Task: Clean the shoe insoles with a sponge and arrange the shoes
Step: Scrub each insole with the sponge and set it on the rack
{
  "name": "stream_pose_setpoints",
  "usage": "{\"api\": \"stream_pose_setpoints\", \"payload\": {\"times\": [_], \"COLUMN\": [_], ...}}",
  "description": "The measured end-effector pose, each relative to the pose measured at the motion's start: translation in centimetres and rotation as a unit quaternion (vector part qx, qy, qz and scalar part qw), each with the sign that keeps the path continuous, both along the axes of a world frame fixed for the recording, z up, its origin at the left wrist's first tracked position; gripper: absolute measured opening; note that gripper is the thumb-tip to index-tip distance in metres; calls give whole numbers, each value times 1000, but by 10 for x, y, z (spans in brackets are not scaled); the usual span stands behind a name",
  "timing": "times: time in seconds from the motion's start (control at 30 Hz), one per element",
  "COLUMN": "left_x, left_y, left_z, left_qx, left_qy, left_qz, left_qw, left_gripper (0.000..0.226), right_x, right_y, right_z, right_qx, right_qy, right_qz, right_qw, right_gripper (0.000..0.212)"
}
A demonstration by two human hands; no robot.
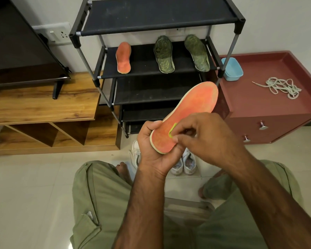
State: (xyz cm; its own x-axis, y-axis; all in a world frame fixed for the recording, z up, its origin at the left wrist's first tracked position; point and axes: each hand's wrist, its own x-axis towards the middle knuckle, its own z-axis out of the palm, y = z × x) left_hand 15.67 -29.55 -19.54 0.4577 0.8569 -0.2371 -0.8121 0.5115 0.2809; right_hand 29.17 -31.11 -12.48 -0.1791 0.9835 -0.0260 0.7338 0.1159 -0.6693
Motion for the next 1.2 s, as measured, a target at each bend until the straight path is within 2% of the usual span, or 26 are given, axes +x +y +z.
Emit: {"api": "stream_pose_setpoints", "payload": {"times": [0.07,0.2,0.3,0.37,0.43,0.53,0.6,0.67,0.8,1.0,1.13,1.2], "left_x": [-1,1,-1,-2,-1,1,3,5,3,-1,1,0], "left_y": [-2,-1,-2,-2,-1,2,2,-1,-3,-5,-6,-5], "left_z": [-1,5,3,1,1,1,4,7,9,4,3,0], "left_qx": [-2,-15,-16,-10,-9,-14,-12,-4,-9,-1,-4,-11], "left_qy": [3,12,15,12,3,-35,-41,-43,-34,-2,0,3], "left_qz": [-4,8,-5,-11,-3,2,0,-11,-16,-25,-16,-16], "left_qw": [1000,1000,1000,1000,1000,999,999,999,999,1000,1000,1000], "left_gripper": [49,52,48,51,65,81,76,68,52,50,51,50], "right_x": [-3,-2,-7,-7,1,10,10,7,1,-10,-6,-9], "right_y": [-3,-1,-6,-5,1,7,10,13,11,1,9,7], "right_z": [0,-2,0,-1,-2,7,10,6,-4,-10,-10,-10], "right_qx": [-37,28,-29,-44,4,64,73,69,92,97,115,100], "right_qy": [8,-5,4,9,6,97,103,50,24,31,34,31], "right_qz": [30,-57,4,10,-53,-134,-120,-93,-98,-61,-117,-97], "right_qw": [999,998,1000,999,999,984,985,992,991,993,986,990], "right_gripper": [12,10,11,10,10,17,30,37,29,18,13,12]}}
